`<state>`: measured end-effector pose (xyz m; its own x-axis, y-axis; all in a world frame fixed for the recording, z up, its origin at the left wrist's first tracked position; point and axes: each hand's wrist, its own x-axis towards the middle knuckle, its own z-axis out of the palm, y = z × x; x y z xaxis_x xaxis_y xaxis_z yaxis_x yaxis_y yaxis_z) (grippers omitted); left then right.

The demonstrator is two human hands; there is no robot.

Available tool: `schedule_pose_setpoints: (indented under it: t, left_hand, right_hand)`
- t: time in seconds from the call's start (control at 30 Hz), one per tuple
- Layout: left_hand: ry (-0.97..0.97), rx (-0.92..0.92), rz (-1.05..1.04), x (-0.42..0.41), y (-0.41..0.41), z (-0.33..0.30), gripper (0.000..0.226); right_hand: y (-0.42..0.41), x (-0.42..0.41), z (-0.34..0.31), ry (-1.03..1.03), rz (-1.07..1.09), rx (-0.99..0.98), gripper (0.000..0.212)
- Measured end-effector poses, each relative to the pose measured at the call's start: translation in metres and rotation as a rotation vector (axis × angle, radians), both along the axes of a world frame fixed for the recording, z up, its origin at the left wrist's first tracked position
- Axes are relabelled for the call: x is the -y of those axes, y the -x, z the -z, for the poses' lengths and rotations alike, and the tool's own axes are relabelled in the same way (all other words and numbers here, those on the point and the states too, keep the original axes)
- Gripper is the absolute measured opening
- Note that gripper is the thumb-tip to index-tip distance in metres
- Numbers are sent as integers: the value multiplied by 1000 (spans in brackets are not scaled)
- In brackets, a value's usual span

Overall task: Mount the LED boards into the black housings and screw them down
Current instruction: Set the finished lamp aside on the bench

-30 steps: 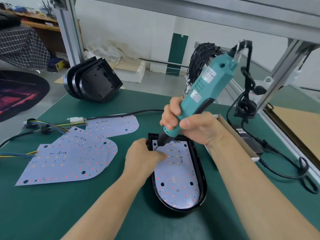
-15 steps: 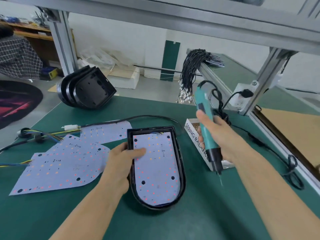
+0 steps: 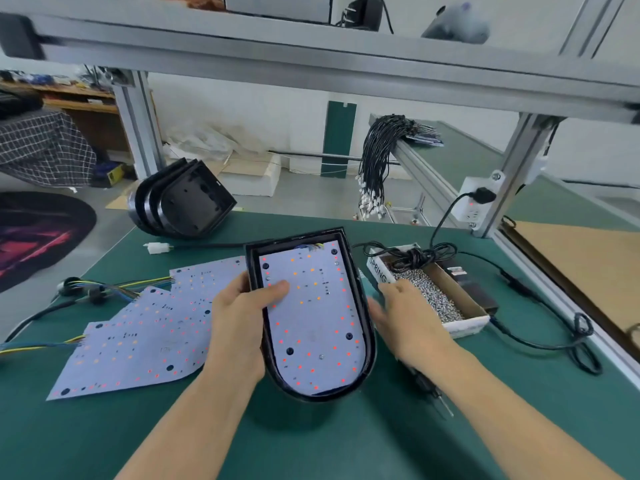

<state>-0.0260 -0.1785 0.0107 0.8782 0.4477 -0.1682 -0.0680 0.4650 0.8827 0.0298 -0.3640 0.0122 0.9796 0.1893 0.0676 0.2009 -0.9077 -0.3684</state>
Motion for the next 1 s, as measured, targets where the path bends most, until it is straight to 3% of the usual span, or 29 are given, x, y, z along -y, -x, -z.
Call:
schedule_pose_setpoints:
  t: [0.1,0.13,0.17,0.27,0.33,0.37,0.43,0.53,0.6,0.67,0.73,0.83,1.0]
  left_hand:
    - [-33,32,-24,10,7,-6,15]
    - [-40,50,-11,16,9,-6,11]
    - [-18,79,42,22,11,-7,11]
    - [86,184,224,23,5,-7,65]
    - [-81,213,251,17,-11,-7,52]
    - [-248,195,288,16,-19,-5,44]
    - [-493,142,444,23,-34,6,56]
    - [-961,55,575,35,-50,22,37]
    - [-1286,33,501,30,-61,33,19]
    - [-1514,-72,345,17,-68,41,21]
    - [-1656,-226,210,1,-70,47,24]
    - [-1771,-331,37,-14,-69,46,24]
    - [-1730,-125,-148,-2,-73,9,18]
  right_hand:
    - [19,4,-22,-861,-122,-338,46]
    - [26,4,-25,-1009,-197,-455,42]
    - [31,4,-26,-1103,-233,-512,31]
    - [37,6,-42,-1311,-176,-554,20]
    - [35,13,-56,-1386,-160,-576,15]
    - [34,17,-63,-1408,-172,-578,13]
    - [32,20,-76,-1424,-192,-566,15]
    - [25,23,-87,-1457,-168,-528,17]
    - [15,31,-91,-1538,-71,-437,15]
    - [2,47,-94,-1588,31,-251,14]
    - [-9,67,-92,-1474,158,20,15]
    - [-23,91,-75,-1092,290,310,22]
    - [-33,104,-40,-775,344,385,13]
